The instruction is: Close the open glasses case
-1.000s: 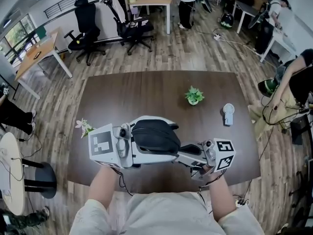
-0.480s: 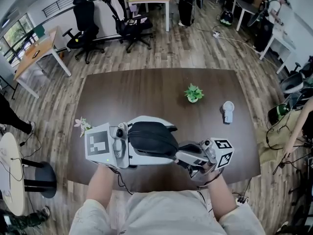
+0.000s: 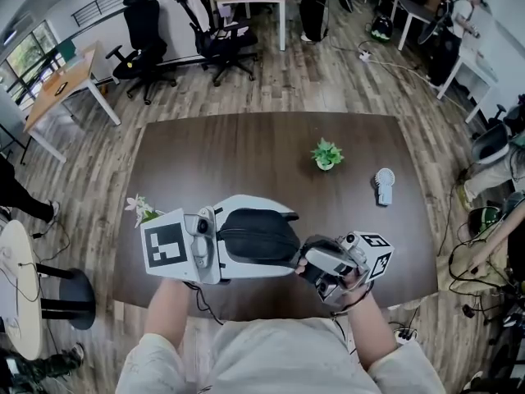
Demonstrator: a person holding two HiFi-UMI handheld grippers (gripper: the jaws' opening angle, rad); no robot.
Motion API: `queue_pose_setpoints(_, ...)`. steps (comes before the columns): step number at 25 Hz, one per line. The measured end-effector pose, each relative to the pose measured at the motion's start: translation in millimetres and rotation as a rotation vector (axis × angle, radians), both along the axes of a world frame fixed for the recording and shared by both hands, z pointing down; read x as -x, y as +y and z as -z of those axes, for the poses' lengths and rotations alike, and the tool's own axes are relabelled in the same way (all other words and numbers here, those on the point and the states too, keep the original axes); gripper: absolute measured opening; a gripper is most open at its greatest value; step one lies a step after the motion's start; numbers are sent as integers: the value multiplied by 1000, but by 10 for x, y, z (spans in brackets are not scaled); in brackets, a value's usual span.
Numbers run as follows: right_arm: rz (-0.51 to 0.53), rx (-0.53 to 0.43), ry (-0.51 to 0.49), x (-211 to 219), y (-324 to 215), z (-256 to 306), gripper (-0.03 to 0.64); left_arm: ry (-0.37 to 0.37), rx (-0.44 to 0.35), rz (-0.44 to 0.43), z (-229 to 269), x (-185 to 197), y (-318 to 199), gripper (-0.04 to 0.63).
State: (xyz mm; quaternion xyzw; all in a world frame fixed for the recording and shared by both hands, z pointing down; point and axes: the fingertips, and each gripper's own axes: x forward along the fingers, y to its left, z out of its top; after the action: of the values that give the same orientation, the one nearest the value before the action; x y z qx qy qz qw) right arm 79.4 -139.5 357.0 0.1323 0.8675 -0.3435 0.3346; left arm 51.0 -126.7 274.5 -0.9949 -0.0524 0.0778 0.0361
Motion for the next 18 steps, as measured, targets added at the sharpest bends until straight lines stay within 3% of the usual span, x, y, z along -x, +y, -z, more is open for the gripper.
queue_pose_setpoints(11, -48, -34, 34, -20, -63, 215, 2, -153, -60, 70, -212, -22, -59, 256)
queue_pose_setpoints(18, -71, -61, 53, -117, -19, 197, 2, -366, -181, 143, -665, -116, -58, 256)
